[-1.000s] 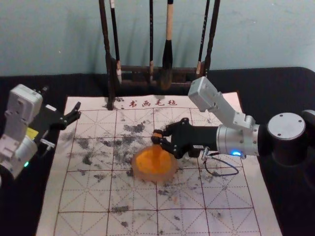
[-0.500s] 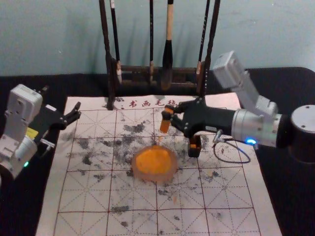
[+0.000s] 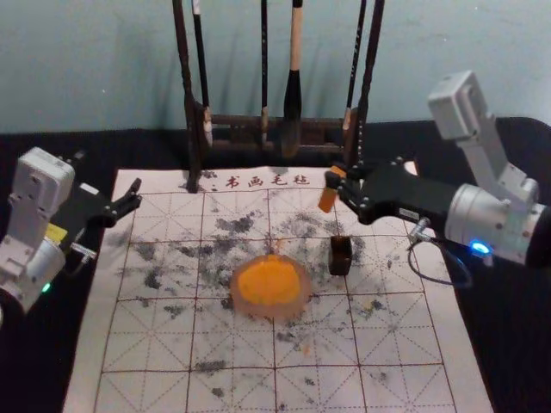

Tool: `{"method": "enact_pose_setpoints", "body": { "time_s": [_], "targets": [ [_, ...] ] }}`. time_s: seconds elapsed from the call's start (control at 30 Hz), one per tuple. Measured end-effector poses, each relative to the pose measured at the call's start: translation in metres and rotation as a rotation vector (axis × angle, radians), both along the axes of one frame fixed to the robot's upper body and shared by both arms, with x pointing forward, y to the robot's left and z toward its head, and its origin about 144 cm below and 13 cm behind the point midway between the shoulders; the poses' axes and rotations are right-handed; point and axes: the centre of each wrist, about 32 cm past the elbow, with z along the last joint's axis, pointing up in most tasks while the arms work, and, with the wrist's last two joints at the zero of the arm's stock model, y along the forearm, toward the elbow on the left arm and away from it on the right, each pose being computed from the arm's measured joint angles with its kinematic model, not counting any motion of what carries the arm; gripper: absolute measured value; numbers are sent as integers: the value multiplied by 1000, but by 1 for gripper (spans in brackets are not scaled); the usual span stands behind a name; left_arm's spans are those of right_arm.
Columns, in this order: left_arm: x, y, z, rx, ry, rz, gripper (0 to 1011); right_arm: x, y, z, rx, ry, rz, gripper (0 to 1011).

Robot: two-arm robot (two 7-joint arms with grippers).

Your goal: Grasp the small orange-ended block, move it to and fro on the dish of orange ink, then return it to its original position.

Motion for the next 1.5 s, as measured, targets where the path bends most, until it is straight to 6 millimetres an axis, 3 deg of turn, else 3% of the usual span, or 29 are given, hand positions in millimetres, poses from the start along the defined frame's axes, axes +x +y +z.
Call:
{"method": "enact_pose_setpoints", "body": {
  "time_s": [0.6, 1.5],
  "targets": [
    [0, 0, 0, 0, 0, 0, 1001, -32, -3, -24, 3, 94, -152, 131],
    [0, 0, 0, 0, 0, 0, 1001, -30, 6, -40, 1, 155, -193, 131]
  ]
}}
